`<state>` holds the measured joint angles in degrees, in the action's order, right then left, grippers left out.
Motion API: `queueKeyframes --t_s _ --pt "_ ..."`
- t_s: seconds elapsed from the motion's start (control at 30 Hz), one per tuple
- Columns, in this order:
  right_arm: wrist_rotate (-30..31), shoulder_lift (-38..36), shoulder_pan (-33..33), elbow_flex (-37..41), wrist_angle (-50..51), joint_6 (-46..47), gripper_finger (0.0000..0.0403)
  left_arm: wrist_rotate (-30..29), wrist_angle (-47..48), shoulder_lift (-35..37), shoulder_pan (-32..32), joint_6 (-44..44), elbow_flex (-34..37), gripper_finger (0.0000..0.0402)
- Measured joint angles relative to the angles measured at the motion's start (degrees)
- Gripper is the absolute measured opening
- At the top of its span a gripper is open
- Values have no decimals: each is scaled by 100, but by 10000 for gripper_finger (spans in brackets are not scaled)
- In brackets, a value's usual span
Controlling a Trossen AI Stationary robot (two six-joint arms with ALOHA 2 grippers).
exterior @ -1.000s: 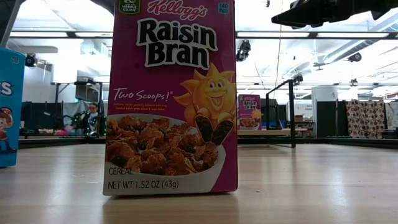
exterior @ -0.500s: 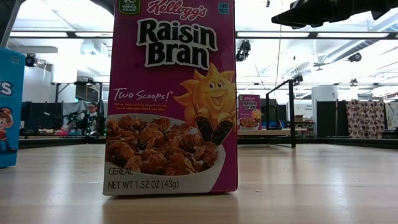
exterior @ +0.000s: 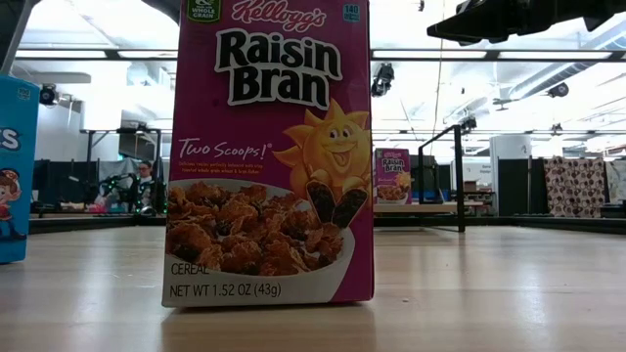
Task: Stack cereal on shelf
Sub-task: Put the right blue cereal box on the shelf aligned with the other blue cereal box
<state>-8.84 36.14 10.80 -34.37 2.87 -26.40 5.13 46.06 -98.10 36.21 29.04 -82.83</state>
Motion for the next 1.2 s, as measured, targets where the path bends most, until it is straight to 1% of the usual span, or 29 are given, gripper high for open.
queueKeyframes --t_s 0.5,0.87,1.0,1.1,1.2 --pt "0 0 -1 0 0 1 146 -4 -50 0 0 1 0 171" --pt "0 0 1 -1 0 -6 146 -7 -131 0 2 2 0 228" --pt "0 0 0 0 0 -10 146 -8 -85 20 2 35 -41 236" --pt "0 0 1 -2 -20 -14 146 -7 4 33 0 46 -229 238" --pt "1 0 -1 -2 -18 -17 146 -6 293 39 -15 45 -475 238"
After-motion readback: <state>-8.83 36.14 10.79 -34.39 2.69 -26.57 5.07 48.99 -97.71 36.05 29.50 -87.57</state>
